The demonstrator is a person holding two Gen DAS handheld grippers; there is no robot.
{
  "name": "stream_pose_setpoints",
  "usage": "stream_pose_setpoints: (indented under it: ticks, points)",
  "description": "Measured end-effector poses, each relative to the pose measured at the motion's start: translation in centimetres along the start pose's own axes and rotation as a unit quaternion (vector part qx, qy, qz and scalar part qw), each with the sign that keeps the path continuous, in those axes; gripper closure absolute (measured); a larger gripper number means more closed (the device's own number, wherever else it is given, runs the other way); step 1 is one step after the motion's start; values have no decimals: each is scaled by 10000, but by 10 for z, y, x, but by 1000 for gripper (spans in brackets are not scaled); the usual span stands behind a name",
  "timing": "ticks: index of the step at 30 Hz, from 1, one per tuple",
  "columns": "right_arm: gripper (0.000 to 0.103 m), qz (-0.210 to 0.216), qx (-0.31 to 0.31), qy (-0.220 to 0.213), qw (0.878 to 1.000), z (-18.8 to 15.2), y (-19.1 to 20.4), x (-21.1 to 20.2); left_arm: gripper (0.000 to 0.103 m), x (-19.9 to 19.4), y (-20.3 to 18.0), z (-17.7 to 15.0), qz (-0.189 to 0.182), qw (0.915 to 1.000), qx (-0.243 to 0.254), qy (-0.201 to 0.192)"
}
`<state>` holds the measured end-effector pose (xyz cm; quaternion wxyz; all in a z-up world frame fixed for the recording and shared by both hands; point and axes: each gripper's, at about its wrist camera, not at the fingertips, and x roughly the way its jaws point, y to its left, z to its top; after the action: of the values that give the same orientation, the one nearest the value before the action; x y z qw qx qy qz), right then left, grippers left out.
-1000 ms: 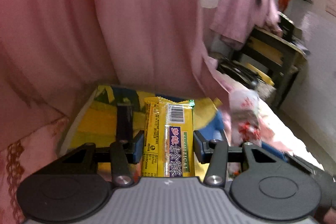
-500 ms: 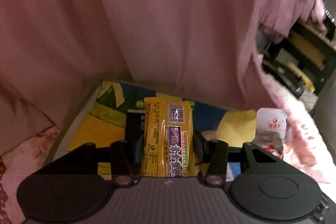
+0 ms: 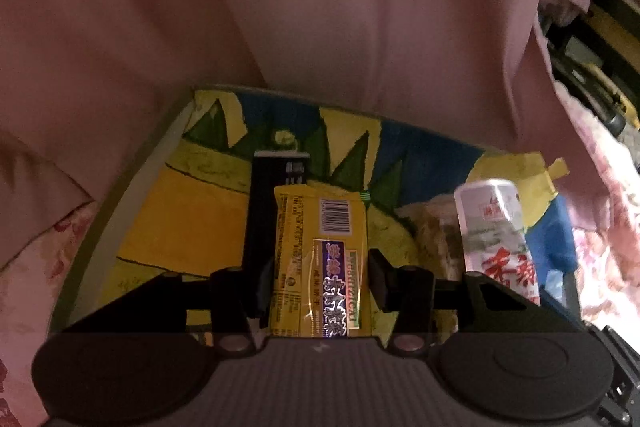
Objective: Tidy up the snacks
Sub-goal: 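Carry both packs into the grey box and open the left tool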
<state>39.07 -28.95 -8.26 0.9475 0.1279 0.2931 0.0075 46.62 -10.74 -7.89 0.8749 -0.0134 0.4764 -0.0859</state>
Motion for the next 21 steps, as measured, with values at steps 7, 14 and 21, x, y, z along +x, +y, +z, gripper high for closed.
stream_pose_setpoints:
  ticks: [7, 14, 21]
  points:
    - [62, -8, -39, 8, 10000, -1, 2, 1, 51, 9, 2, -3, 63, 9998, 97, 189]
    - [58, -13, -118, 68, 9999, -3, 4, 3, 51, 8, -1, -1, 75, 9996, 172, 209]
    - [56, -56, -145, 56, 9999, -1, 4, 1, 35, 0, 5, 1, -11, 9999, -122, 106]
